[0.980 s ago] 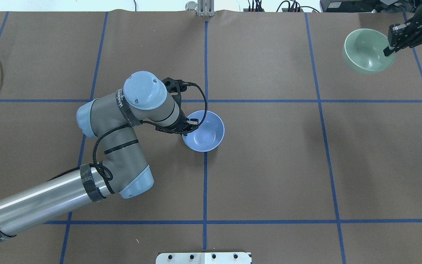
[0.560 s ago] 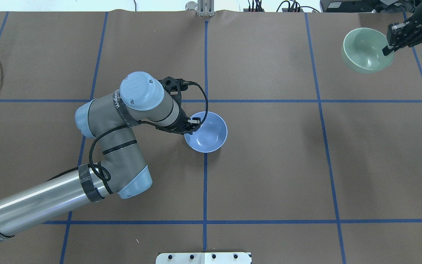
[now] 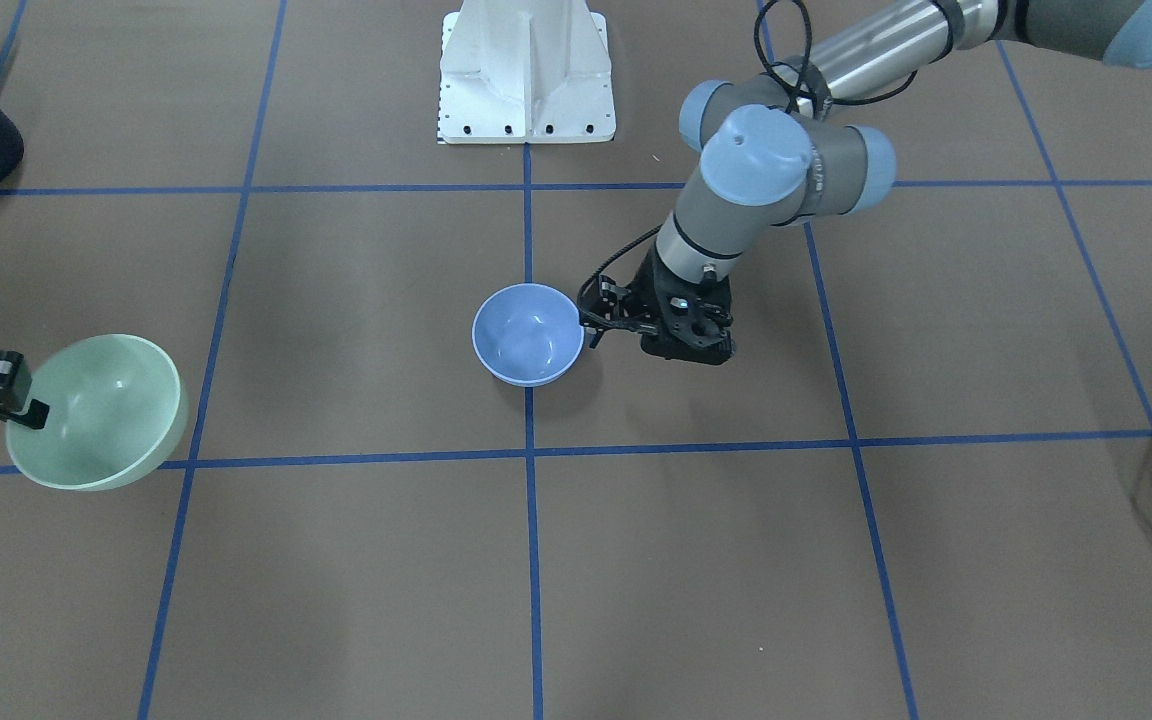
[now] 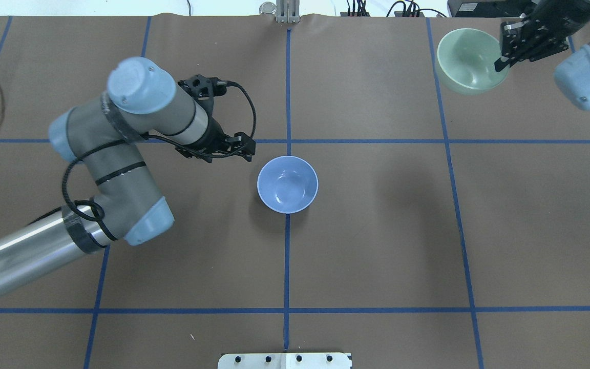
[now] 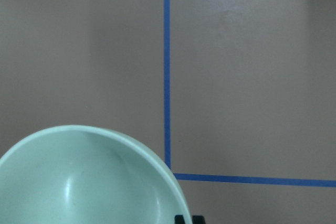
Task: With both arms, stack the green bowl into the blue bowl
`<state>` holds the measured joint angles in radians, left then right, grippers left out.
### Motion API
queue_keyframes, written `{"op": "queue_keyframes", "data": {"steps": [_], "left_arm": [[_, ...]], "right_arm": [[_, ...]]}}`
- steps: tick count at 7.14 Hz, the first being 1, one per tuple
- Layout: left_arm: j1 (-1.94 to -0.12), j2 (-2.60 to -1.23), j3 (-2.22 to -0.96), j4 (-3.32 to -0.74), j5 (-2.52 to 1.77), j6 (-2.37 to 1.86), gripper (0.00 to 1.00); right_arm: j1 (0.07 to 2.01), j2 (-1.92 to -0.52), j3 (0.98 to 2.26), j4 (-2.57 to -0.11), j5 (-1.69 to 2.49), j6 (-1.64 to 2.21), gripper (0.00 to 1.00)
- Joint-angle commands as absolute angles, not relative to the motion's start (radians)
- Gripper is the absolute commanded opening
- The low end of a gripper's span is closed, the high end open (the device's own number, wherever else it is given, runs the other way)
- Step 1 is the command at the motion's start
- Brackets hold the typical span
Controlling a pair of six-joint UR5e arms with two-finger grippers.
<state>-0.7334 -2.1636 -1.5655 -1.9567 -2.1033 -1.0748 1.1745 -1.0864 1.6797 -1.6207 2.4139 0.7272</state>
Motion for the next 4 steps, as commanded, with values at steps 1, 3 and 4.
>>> {"op": "queue_keyframes", "data": {"steps": [1,3,4], "left_arm": [[-0.930,-2.018,-1.618,-1.956,-2.271,-0.836,0.98],[-1.055,-1.877,-1.650,-1.957,-2.345,-0.619,0.98],[-1.092,-1.834,-1.667,-1.957,-2.350,-0.567,0.98]], "right_arm": [[0.997,-1.030,1.759,-1.612,2.308,0.997,0.00],[0.875,-0.993,1.790,-1.611,2.219,1.106,0.00],[0.826,-0.989,1.802,-1.611,2.191,1.127,0.00]]}}
